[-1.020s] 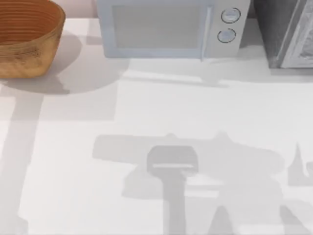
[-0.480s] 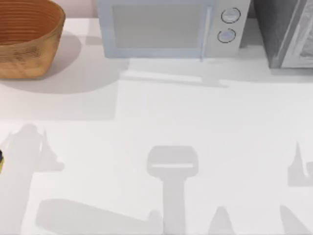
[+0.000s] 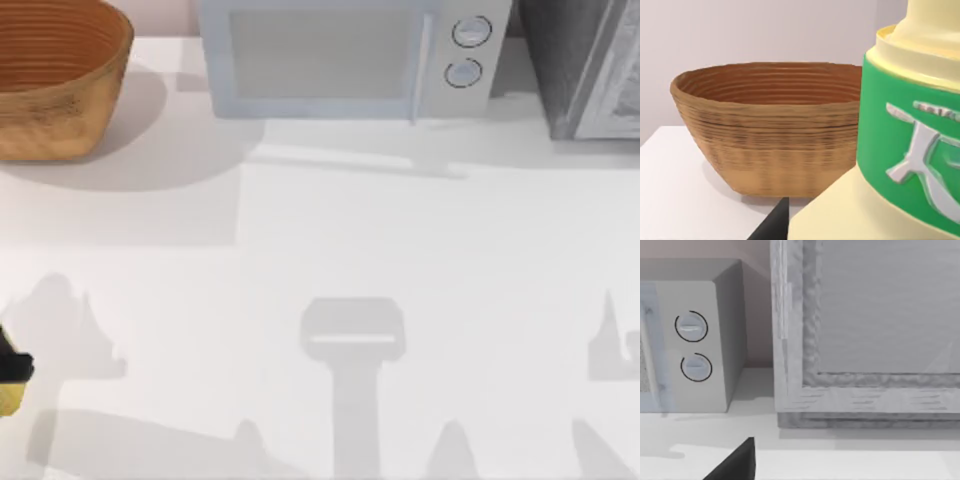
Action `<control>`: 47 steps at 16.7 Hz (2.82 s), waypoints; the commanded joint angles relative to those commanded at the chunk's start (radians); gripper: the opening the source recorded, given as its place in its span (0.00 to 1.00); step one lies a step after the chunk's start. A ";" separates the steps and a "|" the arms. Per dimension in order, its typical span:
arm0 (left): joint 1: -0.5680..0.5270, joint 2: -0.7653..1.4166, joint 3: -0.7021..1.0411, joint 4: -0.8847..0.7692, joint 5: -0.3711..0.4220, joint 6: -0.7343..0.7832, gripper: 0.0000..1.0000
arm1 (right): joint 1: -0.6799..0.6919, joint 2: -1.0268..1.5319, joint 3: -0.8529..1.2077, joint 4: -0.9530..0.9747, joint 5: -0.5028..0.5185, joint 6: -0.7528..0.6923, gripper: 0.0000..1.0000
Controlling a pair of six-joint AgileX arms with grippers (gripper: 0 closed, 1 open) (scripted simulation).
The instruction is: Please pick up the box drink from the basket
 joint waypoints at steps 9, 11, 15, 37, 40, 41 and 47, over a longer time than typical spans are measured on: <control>-0.089 0.212 0.051 0.137 -0.167 -0.002 0.00 | 0.000 0.000 0.000 0.000 0.000 0.000 1.00; -0.149 0.339 0.092 0.232 -0.273 0.003 0.00 | 0.000 0.000 0.000 0.000 0.000 0.000 1.00; -0.293 0.638 0.195 0.464 -0.527 0.022 0.00 | 0.000 0.000 0.000 0.000 0.000 0.000 1.00; -0.688 1.558 0.491 1.148 -1.241 0.082 0.00 | 0.000 0.000 0.000 0.000 0.000 0.000 1.00; -0.645 1.642 0.493 1.224 -1.197 0.073 0.00 | 0.000 0.000 0.000 0.000 0.000 0.000 1.00; -0.632 1.681 0.493 1.253 -1.183 0.070 0.00 | 0.000 0.000 0.000 0.000 0.000 0.000 1.00; -0.556 1.809 0.494 1.369 -1.102 0.054 0.00 | 0.000 0.000 0.000 0.000 0.000 0.000 1.00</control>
